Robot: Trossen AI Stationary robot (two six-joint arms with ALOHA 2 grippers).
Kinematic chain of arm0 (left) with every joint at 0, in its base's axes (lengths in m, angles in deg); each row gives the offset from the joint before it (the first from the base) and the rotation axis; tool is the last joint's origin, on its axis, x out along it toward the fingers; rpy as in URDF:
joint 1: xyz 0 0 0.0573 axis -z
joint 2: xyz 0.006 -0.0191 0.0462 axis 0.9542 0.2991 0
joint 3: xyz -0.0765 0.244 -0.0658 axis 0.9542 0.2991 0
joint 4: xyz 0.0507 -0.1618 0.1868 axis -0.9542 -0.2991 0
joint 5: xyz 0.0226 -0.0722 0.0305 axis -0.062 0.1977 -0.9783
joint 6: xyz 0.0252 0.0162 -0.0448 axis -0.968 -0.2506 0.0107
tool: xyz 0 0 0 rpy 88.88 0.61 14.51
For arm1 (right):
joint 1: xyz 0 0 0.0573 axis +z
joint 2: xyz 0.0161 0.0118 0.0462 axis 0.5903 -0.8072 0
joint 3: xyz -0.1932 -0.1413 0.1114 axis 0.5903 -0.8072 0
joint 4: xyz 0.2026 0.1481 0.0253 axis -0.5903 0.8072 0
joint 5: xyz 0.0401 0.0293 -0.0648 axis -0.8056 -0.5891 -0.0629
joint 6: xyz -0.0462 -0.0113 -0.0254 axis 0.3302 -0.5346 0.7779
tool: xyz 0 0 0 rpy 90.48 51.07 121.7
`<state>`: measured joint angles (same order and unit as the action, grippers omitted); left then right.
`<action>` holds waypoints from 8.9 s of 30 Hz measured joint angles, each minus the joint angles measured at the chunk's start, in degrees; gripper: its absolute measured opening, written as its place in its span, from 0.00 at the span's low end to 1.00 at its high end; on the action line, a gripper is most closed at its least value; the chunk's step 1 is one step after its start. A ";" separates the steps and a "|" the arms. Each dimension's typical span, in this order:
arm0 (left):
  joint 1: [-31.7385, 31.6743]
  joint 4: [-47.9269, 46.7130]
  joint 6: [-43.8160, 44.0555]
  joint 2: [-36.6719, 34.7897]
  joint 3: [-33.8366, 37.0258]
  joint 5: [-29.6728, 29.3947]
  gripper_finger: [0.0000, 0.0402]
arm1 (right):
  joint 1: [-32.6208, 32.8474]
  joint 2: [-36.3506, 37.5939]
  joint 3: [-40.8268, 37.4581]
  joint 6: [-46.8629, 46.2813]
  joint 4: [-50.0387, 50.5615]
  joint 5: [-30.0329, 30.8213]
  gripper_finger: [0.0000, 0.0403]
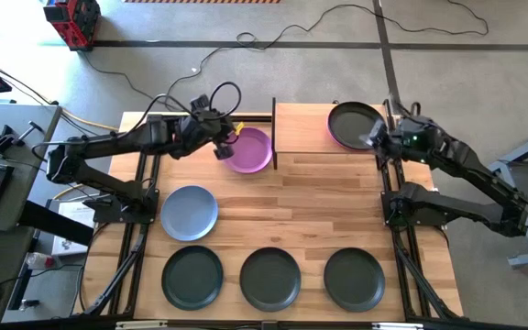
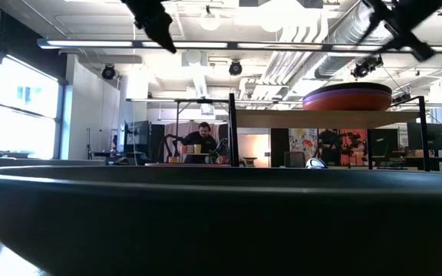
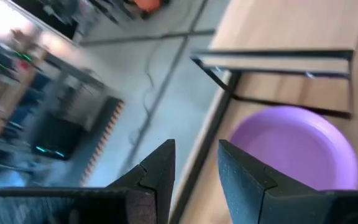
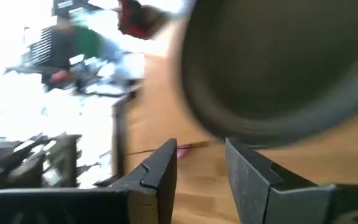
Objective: Place and stack plates onto a shelf
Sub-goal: Stack the blue plate on top of the black plate on the shelf
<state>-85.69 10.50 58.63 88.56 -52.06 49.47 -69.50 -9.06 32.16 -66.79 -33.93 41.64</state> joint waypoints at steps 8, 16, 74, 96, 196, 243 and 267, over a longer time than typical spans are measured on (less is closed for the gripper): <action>-3.98 -5.14 8.62 1.39 0.00 15.32 0.27 | 0.00 -0.17 0.00 15.65 -23.96 -3.87 0.28; -6.09 -8.21 11.48 5.91 0.00 23.89 0.27 | 0.00 -0.17 0.00 26.70 -41.71 -8.21 0.28; 11.32 -27.69 68.83 11.23 3.37 34.96 0.27 | -0.02 -0.15 0.00 29.15 -25.96 -13.35 0.28; 20.91 -27.15 94.74 13.46 3.31 32.65 0.27 | 0.00 -0.09 0.00 28.45 -16.34 -17.74 0.28; 24.09 -51.04 50.99 32.52 -13.71 31.00 0.00 | 0.00 -0.15 -0.02 39.02 -16.07 -19.66 0.30; 23.96 -42.39 -32.96 31.91 -33.48 -15.74 0.01 | 9.88 -20.79 -0.04 32.49 -32.81 -11.39 0.41; 23.20 -31.71 -44.77 31.89 -33.46 -18.64 0.01 | 10.25 -22.29 -0.02 29.27 -33.42 -8.91 0.40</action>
<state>-62.49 -21.20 13.86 120.45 -85.53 30.83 -59.25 -31.36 32.14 -37.52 -67.35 32.72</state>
